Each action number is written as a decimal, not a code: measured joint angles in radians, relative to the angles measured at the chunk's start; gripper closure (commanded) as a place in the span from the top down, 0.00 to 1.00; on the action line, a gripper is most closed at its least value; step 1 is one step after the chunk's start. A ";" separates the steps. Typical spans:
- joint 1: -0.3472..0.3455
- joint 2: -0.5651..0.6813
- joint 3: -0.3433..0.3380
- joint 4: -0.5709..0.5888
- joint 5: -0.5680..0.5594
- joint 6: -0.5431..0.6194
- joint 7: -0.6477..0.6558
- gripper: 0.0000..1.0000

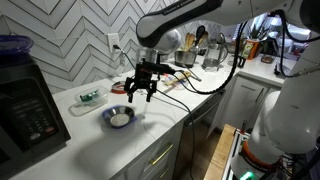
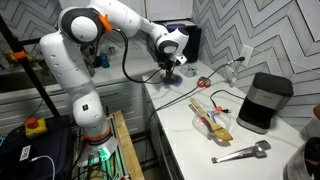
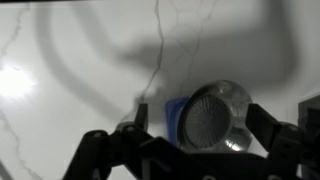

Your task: Put the silver plate on the microwave

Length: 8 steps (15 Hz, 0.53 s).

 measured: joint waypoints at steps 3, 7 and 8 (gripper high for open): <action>0.014 0.032 0.009 -0.019 0.000 0.169 0.004 1.00; 0.032 0.100 0.018 -0.028 0.000 0.306 0.012 0.70; 0.036 0.115 0.019 -0.028 0.000 0.331 0.014 0.61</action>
